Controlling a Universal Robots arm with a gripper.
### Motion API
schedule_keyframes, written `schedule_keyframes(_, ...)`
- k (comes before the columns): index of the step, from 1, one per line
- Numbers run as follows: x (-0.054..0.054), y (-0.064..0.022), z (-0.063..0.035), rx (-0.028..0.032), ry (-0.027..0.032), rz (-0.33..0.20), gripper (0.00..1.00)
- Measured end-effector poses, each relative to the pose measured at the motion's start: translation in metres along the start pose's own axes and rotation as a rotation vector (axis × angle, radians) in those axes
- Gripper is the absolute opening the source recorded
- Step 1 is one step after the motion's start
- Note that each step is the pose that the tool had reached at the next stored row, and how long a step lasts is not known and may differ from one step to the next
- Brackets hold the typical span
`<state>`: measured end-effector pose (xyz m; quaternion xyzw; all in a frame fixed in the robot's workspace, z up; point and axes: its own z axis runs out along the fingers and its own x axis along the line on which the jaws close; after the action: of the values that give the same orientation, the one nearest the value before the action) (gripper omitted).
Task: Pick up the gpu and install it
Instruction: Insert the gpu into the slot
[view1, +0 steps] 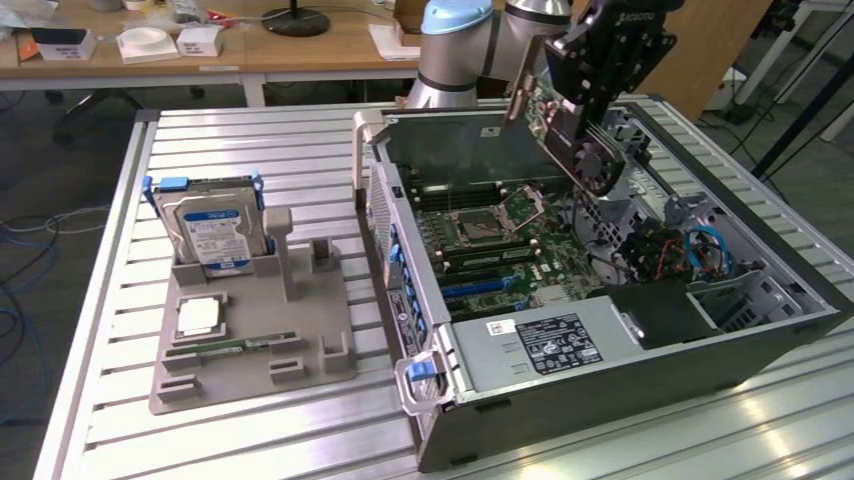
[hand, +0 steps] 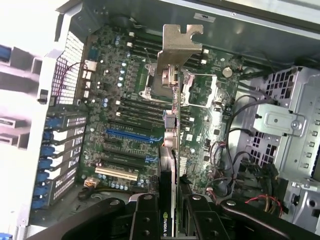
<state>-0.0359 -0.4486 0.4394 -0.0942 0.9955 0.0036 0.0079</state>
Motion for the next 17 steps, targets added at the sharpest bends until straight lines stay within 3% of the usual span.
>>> schedule_keyframes(17,0.0000,0.0000,0.0002,-0.0024,0.0008,-0.147,0.26)
